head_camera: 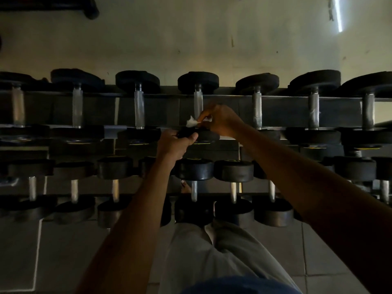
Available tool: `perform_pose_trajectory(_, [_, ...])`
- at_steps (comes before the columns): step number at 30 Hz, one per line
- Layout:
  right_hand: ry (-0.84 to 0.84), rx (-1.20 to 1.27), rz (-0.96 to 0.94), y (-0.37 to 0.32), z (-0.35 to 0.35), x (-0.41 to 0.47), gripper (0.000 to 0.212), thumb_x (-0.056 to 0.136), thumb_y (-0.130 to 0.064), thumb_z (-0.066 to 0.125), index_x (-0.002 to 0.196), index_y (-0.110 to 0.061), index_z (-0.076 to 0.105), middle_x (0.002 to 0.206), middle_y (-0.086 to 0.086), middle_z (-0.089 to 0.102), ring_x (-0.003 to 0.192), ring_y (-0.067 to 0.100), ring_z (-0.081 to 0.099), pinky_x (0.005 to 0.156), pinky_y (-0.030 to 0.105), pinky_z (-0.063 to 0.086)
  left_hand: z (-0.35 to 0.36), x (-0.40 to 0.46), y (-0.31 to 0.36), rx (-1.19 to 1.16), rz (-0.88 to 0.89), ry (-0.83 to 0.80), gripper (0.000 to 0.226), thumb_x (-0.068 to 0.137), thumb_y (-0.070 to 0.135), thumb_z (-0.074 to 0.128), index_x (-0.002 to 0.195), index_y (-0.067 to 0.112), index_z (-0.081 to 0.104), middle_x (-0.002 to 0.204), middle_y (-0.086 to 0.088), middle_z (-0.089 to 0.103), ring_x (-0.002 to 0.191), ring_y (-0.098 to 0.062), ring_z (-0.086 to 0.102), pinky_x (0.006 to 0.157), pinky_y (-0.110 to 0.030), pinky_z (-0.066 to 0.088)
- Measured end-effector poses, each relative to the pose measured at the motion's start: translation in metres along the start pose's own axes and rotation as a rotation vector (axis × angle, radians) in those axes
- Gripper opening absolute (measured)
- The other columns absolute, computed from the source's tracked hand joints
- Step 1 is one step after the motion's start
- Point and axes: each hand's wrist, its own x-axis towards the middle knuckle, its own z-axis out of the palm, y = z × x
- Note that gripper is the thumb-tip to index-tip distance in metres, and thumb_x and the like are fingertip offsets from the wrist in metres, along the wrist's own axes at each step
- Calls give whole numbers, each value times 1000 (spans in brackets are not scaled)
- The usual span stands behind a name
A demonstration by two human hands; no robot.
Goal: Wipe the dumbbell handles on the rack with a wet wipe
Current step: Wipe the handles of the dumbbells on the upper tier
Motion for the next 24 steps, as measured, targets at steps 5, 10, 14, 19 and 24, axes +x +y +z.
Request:
perform_pose_trajectory(5, [253,11,65,-3,1,12,26,96,-41,68,119,-29,71,120,-1,71,100,10,67,83,29,56,0,5,-4,2,-2,6,24,85,48,88,95,34,71,97,5,79,87,-15,75,59,-30,57])
perform_pose_trajectory(10, [509,14,165,-7,-5,36,28,99,-47,64,119,-29,72,100,-2,75,84,10,68,73,27,56,0,8,-8,-23,-16,13,40,80,52,90,109,30,74,101,8,80,89,-13,76,53,-23,53])
perform_pose_trajectory(14, [594,25,177,-10,-3,45,23,99,-45,64,111,-29,73,91,-7,73,75,7,66,68,26,55,2,12,-12,-47,-13,18,34,80,51,91,102,31,73,102,7,80,94,-14,75,78,-33,62])
perform_pose_trajectory(19, [615,-22,155,-13,7,44,23,101,-47,59,105,-28,72,80,-7,69,65,7,62,58,20,46,2,13,-14,-60,-19,21,33,79,51,92,99,32,75,98,8,81,92,-14,76,72,-32,61])
perform_pose_trajectory(24, [474,-294,109,-23,17,57,24,106,-40,52,119,-30,69,90,-1,69,71,12,58,64,27,45,4,9,-10,-76,-29,37,37,80,50,92,104,28,75,95,7,81,80,-11,74,49,-20,50])
